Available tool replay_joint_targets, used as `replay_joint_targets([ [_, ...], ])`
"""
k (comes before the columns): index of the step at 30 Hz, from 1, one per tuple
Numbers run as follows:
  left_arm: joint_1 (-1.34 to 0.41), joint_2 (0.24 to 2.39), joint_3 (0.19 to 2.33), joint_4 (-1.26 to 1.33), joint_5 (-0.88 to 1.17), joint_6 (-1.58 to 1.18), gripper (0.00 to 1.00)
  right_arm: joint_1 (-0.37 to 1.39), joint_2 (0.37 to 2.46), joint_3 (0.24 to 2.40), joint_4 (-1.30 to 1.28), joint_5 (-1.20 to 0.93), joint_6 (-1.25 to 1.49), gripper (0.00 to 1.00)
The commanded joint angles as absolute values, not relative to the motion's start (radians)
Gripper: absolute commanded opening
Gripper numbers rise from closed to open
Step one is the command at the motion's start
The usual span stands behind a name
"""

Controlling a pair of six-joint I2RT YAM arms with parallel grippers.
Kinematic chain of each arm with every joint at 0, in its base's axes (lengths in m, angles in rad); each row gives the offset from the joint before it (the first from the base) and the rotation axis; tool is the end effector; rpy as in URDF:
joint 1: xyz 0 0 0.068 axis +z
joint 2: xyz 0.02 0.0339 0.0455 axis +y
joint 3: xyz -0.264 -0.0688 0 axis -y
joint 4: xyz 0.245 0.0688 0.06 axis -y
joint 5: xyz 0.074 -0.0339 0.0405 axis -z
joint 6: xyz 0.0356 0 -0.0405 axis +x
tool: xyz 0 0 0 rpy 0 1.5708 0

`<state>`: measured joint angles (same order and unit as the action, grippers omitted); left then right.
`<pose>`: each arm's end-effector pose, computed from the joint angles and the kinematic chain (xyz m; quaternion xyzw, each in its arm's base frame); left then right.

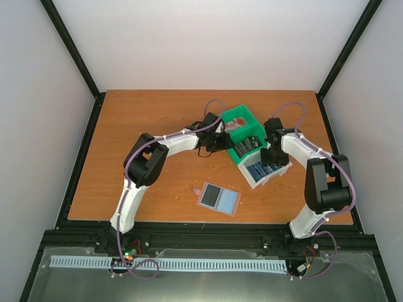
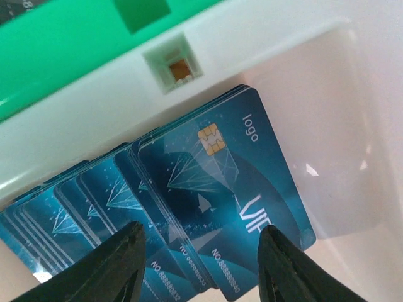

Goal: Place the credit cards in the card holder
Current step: Pick up the credit card from the storage box.

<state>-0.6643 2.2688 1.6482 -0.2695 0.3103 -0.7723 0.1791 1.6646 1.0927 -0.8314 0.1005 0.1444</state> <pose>0.3805 -0.3117 0.1382 0.0012 0.9327 -0.3267 0.1525 0.2973 0.0502 0.1863 -0.0131 0.9952 -0.0359 0.0905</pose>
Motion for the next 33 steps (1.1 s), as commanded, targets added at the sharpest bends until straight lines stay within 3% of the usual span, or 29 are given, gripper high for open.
replay_joint_targets([
  [1, -0.655, 2.292, 1.6, -0.373, 0.298, -0.691, 0.53, 0.184, 1.705, 1.116, -0.811, 0.122, 0.164, 0.49],
  [13, -0.651, 2.296, 1.589, -0.37, 0.326, -0.681, 0.52, 0.183, 1.722, 1.153, -0.835, 0.145, 0.183, 0.4],
  [33, -0.651, 2.304, 1.583, -0.367, 0.34, -0.683, 0.52, 0.157, 1.743, 1.147, -0.871, 0.037, 0.163, 0.46],
])
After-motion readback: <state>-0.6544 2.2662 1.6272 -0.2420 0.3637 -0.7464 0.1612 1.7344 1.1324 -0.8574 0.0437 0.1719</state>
